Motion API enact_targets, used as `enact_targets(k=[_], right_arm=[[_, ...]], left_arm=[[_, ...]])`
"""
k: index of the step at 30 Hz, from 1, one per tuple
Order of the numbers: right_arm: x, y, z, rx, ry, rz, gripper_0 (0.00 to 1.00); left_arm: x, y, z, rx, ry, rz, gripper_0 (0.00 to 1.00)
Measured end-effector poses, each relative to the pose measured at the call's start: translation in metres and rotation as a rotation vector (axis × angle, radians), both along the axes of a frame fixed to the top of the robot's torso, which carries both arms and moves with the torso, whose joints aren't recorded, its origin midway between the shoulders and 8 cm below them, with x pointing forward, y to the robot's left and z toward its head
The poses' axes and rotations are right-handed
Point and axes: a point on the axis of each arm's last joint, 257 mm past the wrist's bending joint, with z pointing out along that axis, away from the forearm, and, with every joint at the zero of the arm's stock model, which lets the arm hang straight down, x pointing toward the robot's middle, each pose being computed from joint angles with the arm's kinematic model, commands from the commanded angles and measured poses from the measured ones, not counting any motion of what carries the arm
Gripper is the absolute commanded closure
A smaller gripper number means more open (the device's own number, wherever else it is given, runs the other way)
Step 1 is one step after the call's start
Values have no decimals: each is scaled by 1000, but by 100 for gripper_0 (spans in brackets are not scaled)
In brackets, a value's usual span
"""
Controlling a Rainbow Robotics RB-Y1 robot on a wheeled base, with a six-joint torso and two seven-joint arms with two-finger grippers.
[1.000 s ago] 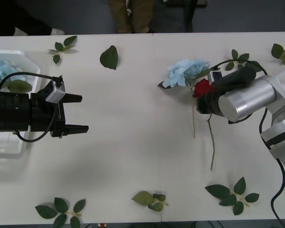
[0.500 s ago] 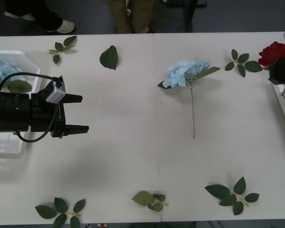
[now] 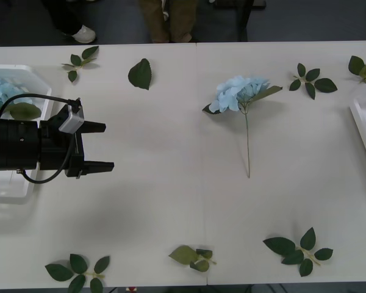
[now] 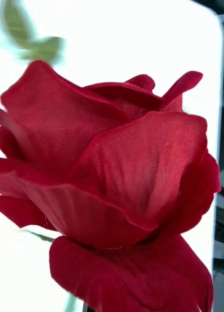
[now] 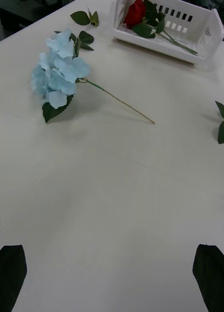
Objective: Place the red flowers into the right box and the blue flowers into the left box. If a person shows an open palm, hand one flower to the person first, then continue sorting.
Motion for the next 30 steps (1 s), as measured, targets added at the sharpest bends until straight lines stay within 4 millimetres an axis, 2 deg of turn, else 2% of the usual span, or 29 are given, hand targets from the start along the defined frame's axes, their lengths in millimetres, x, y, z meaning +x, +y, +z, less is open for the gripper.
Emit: enact_targets(k=[3, 7, 11, 15, 16, 18, 19, 21, 23, 26, 30], right_arm=[[-1, -40, -4, -53, -67, -46, 100], [-10, -72, -24, -116, -85, -67, 100], [-20, -81, -51, -151, -52, -68, 100], [-21, -77, -67, -154, -29, -64, 100], [-20, -74, -69, -150, -29, -61, 96], [-19, -71, -73, -143, -27, -58, 71], [-18, -69, -75, -141, -27, -56, 54], [-18, -68, -75, -139, -27, -55, 44], [-17, -68, -75, -139, -27, -55, 25], [-17, -67, -75, -137, -29, -54, 18], [-17, -56, -82, -82, -18, -60, 17]], left_arm=[[0, 0, 0, 0, 0, 0, 0], [0, 0, 0, 0, 0, 0, 0], [0, 0, 0, 0, 1, 0, 0], [0, 0, 0, 0, 1, 0, 0], [0, 0, 0, 0, 1, 0, 0], [0, 0, 0, 0, 1, 0, 0], [0, 0, 0, 0, 1, 0, 0], [0, 0, 0, 0, 1, 0, 0], [0, 0, 0, 0, 1, 0, 0], [0, 0, 0, 0, 1, 0, 0], [0, 0, 0, 0, 1, 0, 0]])
